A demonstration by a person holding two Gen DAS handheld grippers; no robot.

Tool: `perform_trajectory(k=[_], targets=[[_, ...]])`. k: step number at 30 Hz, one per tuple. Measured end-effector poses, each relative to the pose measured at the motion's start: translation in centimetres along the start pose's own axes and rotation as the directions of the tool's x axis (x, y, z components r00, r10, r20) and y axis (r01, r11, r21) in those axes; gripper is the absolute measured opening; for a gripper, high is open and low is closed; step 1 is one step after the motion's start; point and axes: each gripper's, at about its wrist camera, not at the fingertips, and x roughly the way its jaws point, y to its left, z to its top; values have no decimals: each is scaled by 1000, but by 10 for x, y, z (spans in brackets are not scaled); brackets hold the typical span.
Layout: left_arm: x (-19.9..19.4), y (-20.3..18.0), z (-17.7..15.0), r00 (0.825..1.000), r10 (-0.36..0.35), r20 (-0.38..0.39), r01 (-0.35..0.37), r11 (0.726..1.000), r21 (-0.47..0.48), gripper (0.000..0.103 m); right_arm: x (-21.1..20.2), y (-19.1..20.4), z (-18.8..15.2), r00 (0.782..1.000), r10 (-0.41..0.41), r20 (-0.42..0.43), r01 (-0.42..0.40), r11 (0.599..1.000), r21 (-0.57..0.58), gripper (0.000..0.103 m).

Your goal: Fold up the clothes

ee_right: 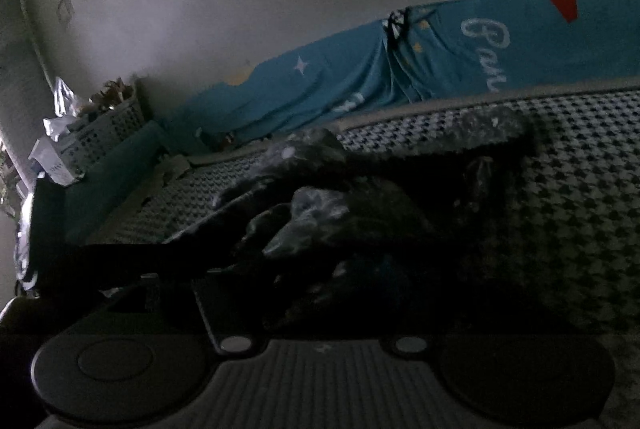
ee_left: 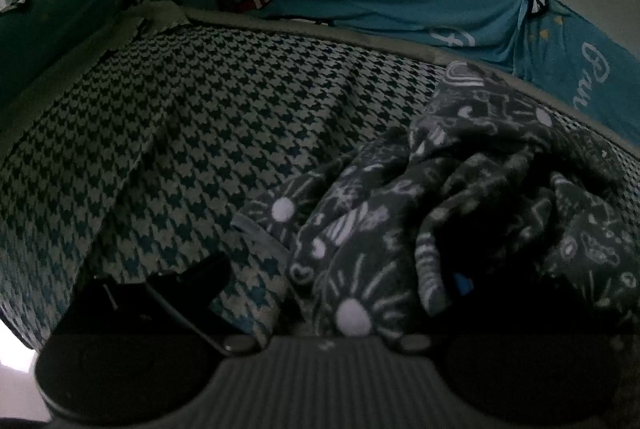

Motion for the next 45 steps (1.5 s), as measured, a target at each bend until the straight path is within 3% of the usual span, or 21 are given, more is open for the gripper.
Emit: perform_trajectory(k=[8,26,28,35,38,45], targets=[[-2,7,-4,1000,-23,6,23,1000,-12,103,39,-4,16,997,38,-66,-35,999,41,74],[1,8,-10,995,-101,-11,101,994,-39,103,121,10,20,976,1,-219,-29,992,-122,81],[4,8,-10,993,-120,-21,119,992,-49,103,125,11,19,977,1,-215,-31,990,-136,75],[24,1,-5,976,-201,-81,195,978,-73,103,135,17,26,976,40,-216,-82,979,-186,34],[34,-11,-3,965,-243,-102,240,970,-39,103,136,17,36,976,68,-207,-105,979,-176,27],[44,-43,5,967,-252,-46,254,966,43,102,123,12,68,988,122,-91,-136,978,-158,21]])
